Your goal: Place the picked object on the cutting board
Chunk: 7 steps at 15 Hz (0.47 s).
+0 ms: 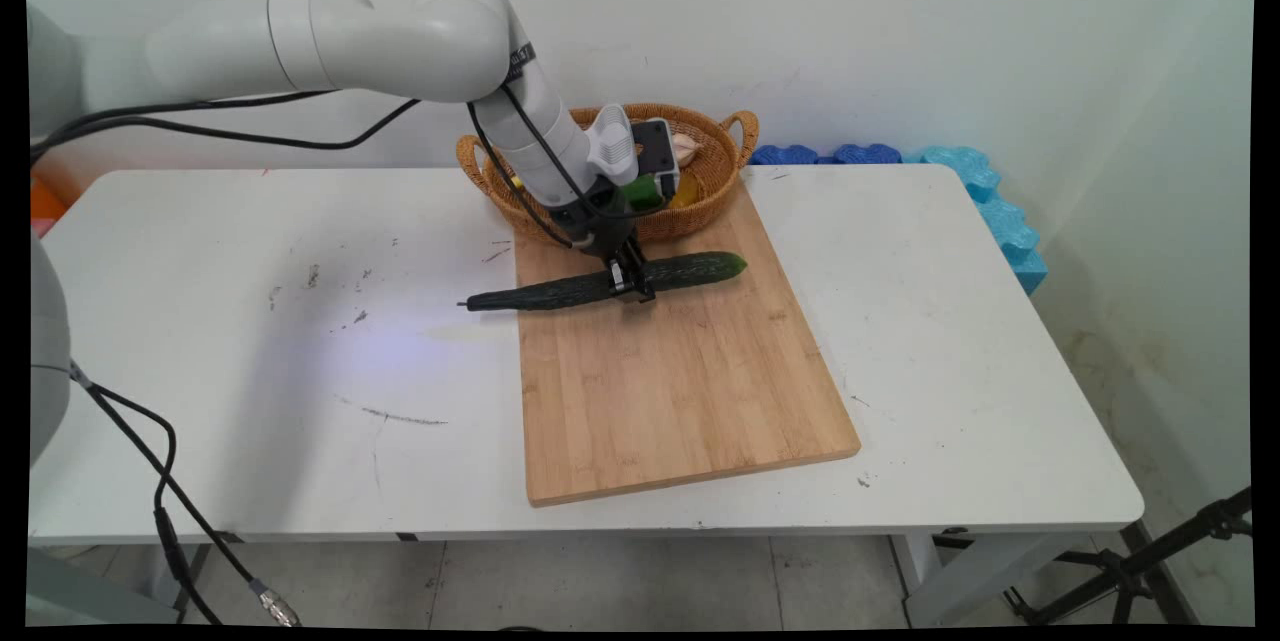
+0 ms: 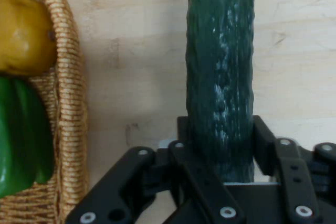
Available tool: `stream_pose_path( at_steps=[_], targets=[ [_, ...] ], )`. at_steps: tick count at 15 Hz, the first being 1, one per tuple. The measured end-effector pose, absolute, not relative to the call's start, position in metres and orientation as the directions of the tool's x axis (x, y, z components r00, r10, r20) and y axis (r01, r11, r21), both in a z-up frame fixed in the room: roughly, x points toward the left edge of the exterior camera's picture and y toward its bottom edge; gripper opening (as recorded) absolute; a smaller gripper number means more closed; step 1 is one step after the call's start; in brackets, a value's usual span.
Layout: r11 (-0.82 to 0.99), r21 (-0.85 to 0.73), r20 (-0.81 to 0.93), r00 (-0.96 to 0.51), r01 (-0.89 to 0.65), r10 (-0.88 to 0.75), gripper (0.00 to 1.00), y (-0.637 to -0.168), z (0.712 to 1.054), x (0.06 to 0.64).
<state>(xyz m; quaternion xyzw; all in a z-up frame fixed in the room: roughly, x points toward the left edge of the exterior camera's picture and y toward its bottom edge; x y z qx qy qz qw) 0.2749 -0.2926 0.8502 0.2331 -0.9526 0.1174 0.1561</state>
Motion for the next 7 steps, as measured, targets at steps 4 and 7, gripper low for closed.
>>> stream_pose_path(
  at_steps=[4, 7],
  targets=[
    [0.866, -0.151, 0.35, -0.846, -0.476, -0.403, 1.0, -0.2922, 0.846, 0.2758],
    [0.868, -0.151, 0.349, -0.847, -0.472, -0.4, 1.0, -0.2917, 0.8442, 0.2768]
  ],
)
